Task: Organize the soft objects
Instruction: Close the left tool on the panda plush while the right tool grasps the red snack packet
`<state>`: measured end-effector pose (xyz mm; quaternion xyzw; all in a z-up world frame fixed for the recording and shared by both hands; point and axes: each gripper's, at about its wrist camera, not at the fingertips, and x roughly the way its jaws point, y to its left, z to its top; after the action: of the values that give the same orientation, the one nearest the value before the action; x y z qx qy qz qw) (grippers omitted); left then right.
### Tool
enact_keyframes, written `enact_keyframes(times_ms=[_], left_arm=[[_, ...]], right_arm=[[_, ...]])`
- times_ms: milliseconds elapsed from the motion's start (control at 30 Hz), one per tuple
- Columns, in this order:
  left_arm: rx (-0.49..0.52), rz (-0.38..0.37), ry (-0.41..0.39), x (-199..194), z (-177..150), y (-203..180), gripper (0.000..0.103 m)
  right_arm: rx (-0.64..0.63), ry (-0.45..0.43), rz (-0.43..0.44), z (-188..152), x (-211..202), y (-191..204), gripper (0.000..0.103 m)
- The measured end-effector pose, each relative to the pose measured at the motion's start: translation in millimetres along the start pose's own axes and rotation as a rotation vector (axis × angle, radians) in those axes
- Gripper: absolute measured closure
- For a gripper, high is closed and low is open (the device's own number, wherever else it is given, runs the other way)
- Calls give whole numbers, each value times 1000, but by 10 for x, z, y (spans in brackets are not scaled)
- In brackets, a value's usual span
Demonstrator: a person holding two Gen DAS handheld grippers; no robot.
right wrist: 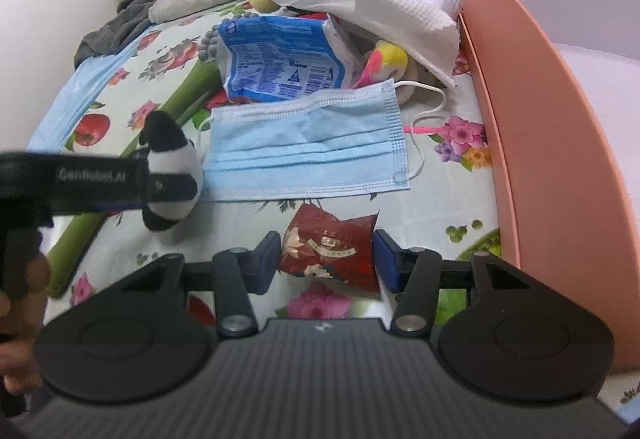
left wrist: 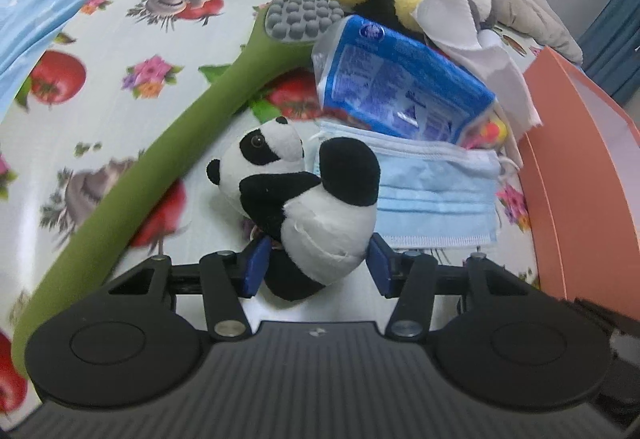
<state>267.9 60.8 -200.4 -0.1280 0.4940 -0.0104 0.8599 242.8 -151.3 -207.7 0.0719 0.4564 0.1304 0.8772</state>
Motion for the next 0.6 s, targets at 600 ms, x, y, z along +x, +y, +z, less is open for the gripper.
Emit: enact_keyframes(times_ms=[600], left_arm=[[-68, -45, -54, -729, -722, 293, 45]], right_arm=[[-88, -6, -19, -272, -404, 213, 49]])
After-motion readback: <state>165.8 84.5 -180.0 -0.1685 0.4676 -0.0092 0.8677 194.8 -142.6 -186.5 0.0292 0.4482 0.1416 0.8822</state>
